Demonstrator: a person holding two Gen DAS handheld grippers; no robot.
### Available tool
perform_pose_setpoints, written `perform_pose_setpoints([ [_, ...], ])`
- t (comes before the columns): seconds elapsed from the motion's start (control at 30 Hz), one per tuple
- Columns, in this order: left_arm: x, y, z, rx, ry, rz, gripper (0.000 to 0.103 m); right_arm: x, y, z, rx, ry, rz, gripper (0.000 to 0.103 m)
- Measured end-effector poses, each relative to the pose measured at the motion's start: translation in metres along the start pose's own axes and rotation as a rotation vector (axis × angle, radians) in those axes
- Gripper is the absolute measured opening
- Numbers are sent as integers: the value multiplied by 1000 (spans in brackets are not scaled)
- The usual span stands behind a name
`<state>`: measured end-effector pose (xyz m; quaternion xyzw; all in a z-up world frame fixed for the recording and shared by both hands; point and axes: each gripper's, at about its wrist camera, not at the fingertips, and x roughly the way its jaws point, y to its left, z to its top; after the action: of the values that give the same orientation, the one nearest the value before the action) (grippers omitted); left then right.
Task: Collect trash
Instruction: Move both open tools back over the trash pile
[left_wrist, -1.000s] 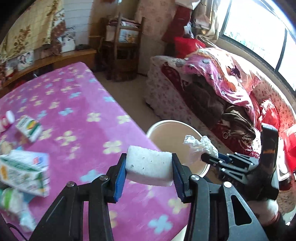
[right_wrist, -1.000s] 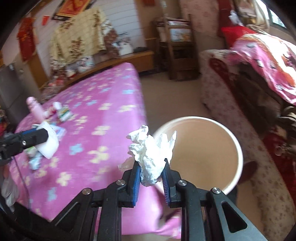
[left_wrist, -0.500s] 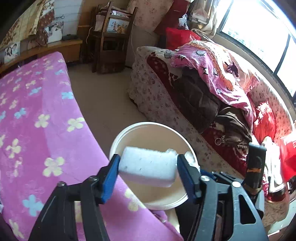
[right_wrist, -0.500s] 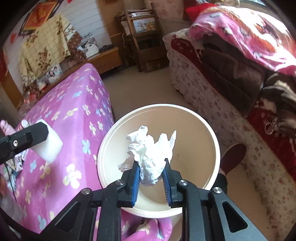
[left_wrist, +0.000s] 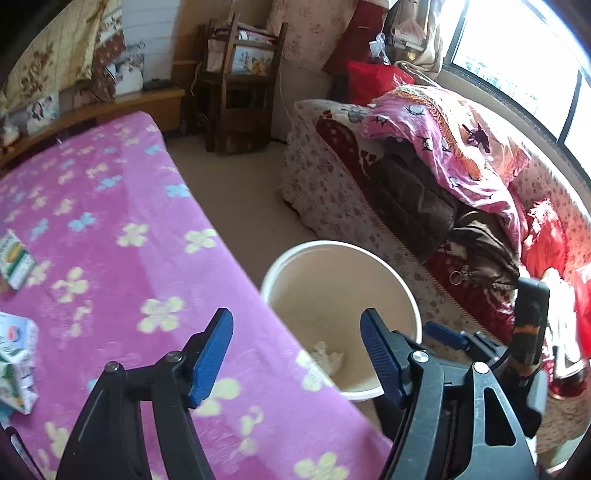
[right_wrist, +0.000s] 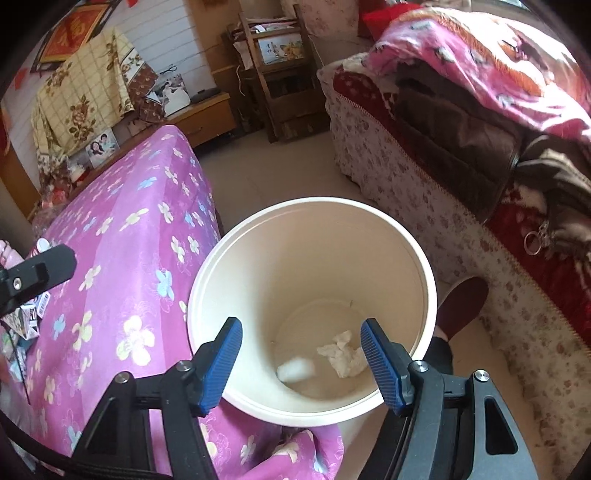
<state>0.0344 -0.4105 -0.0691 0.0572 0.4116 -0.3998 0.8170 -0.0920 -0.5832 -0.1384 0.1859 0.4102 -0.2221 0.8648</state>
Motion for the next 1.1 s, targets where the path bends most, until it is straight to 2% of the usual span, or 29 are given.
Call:
perform_pose_setpoints([
  [0.23,-42,25,-18,4,-58,109,72,-31,35,0,-65,-70,-24,70],
  [0.5,-90,61,-43,-20,-114,188,72,-55,88,-6,-120,-100,17,70],
  [0.8,-158,124,-74,-140,-177,287,72,-65,165,-19,-226,-91,107,70],
  [1.1,-221,204,-121,-285,-200,456,73,-76,242,-35,-344,-91,231,70],
])
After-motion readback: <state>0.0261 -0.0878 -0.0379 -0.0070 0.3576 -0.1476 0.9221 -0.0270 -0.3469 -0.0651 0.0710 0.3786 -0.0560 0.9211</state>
